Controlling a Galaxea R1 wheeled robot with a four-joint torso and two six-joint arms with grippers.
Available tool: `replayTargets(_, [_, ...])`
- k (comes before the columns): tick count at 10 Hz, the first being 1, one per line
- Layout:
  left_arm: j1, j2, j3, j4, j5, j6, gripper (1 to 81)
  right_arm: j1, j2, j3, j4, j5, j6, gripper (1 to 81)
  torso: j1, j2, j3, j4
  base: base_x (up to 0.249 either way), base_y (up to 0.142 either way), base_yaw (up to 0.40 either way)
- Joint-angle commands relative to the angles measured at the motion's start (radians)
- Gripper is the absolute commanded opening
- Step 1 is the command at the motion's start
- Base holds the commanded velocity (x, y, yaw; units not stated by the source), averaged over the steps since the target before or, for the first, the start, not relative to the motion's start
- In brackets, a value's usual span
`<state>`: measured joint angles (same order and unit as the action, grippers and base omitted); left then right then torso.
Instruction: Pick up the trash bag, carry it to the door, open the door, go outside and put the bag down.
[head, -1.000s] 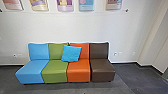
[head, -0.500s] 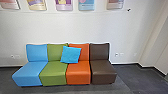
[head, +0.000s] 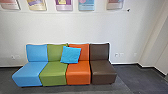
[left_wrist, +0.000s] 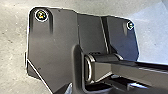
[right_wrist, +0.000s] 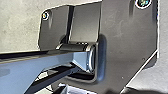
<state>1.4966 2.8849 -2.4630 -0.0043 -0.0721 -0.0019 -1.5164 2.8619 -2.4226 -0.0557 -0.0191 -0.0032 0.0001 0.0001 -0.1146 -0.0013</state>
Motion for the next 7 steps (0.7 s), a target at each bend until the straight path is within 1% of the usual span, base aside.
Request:
replayTargets(1, [-0.034, -0.054, 0.044, -0.006, 0.064, -0.004, 81.1, 0.043, -0.105, 0.160, 0.005, -0.059, 0.003, 81.1, 0.000, 0.000, 0.000, 0.000, 0.000, 0.000, 0.000])
replayTargets(3, [-0.032, -0.162, 0.209, -0.005, 0.058, -0.003, 81.1, 0.049, -0.161, 0.246, 0.007, -0.065, 0.006, 81.1, 0.000, 0.000, 0.000, 0.000, 0.000, 0.000, 0.000])
replayTargets(4, [-0.034, -0.203, 0.265, -0.005, 0.054, -0.003, 81.1, 0.063, -0.185, 0.272, 0.008, -0.097, 0.008, 81.1, 0.064, -0.100, -0.036, 0.000, 0.000, 0.000, 0.000])
replayTargets(5, [-0.040, -0.217, 0.275, -0.006, 0.054, -0.006, 81.1, 0.076, -0.206, 0.300, 0.008, -0.127, 0.009, 81.1, 0.067, -0.104, -0.094, -0.026, 0.000, 0.000, 0.000])
replayTargets(6, [-0.045, -0.228, 0.279, -0.010, 0.055, -0.010, 81.1, 0.087, -0.247, 0.355, 0.010, -0.139, 0.011, 81.1, 0.076, -0.121, -0.102, -0.028, 0.000, 0.000, 0.000])
replayTargets(7, [-0.048, -0.231, 0.282, -0.020, 0.055, -0.010, 81.1, 0.103, -0.283, 0.406, 0.014, -0.142, 0.012, 81.1, 0.090, -0.144, -0.123, -0.007, 0.000, 0.000, 0.000])
